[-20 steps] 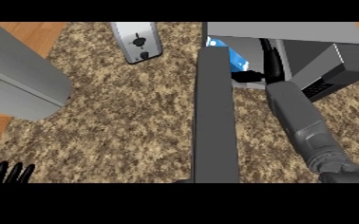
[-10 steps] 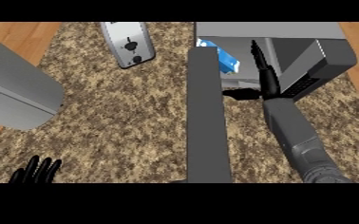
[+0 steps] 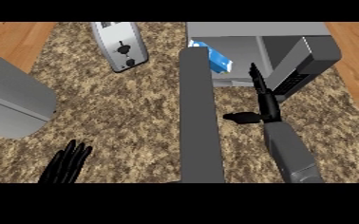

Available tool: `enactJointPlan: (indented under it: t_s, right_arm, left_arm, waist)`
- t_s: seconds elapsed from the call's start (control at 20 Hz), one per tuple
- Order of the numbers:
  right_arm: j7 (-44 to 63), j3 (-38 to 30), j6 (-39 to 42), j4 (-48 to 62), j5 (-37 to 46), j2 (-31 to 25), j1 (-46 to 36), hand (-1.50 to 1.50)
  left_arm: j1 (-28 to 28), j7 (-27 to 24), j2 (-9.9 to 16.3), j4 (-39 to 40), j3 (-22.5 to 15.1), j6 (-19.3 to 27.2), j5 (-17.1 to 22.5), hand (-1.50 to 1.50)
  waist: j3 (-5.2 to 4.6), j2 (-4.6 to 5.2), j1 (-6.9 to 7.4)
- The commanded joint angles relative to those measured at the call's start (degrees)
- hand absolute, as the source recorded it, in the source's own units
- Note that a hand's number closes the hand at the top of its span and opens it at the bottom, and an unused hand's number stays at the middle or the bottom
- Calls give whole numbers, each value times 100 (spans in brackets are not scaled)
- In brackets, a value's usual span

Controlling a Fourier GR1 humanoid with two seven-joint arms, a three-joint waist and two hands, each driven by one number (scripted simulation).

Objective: Pick up the milk, place it into the microwave and close the microwave

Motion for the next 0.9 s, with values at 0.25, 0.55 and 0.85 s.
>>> enactJointPlan:
  t_s: [0.25, 0.55, 0.85]
  right_arm:
    - [84, 343, 1046, -1736, -363, 148, 1524, -150]
    - [427, 710, 1320, -3671, -495, 233, 3066, -150]
    - [1085, 762, 1343, -5470, -690, 241, 4273, -150]
  left_arm:
    - [-601, 578, 151, 310, -568, 93, -571, 150]
    - [-1462, 651, -6, 1111, -1027, 516, -1079, 150]
    - [-2494, 998, 9, 1893, -1367, 801, -1611, 150]
  waist:
    - [-13, -50, -174]
    - [-13, -19, -147]
    - [-6, 20, -67]
